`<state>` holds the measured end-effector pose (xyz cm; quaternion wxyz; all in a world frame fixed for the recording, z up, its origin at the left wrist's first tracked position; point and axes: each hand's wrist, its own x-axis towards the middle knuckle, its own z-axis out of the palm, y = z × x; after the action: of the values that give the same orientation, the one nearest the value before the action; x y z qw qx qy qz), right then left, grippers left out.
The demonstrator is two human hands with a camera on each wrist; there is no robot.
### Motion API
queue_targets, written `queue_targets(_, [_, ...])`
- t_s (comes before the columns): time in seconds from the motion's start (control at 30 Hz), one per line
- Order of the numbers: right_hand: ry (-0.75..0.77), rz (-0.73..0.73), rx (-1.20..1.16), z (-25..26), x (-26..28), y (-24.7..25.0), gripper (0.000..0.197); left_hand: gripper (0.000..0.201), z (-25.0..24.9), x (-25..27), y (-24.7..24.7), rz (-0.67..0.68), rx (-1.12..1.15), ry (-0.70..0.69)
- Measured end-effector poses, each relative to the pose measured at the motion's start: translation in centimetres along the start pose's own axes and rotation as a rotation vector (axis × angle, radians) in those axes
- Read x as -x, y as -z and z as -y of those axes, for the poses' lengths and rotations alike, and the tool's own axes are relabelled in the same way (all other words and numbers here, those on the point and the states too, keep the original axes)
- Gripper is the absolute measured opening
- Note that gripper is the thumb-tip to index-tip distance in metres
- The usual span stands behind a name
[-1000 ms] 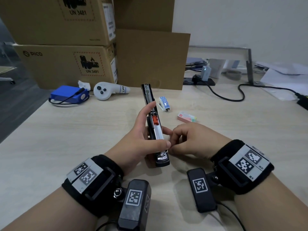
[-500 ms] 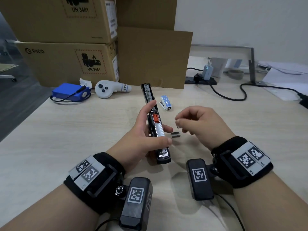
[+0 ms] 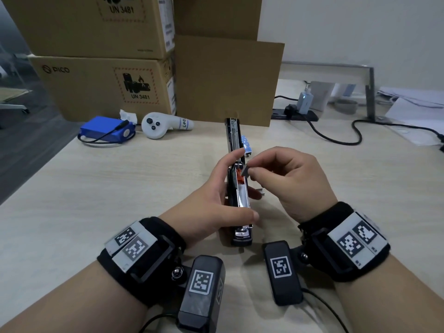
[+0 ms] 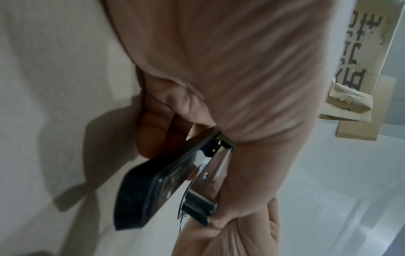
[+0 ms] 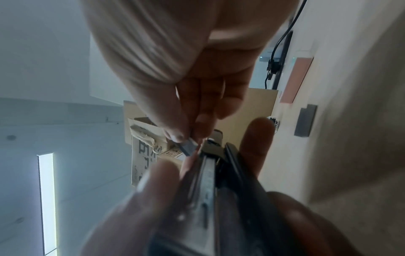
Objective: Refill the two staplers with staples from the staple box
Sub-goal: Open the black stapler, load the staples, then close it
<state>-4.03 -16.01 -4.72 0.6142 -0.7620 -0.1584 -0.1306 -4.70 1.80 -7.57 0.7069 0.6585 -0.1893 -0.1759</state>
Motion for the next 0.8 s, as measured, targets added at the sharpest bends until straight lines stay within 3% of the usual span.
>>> queue_targets(0.13, [0.048,0.000,0.035,0.23,0.18,-0.12,0.027,0.104,0.04,-0.03,0.00,0.012,-0.006,-0.004])
queue_targets(0.8, [0.132,0.047,0.086,-0.36,0.16,-0.18,0.016,0.105,0.16,-0.18,-0.06,0.055,0.004,-0.017])
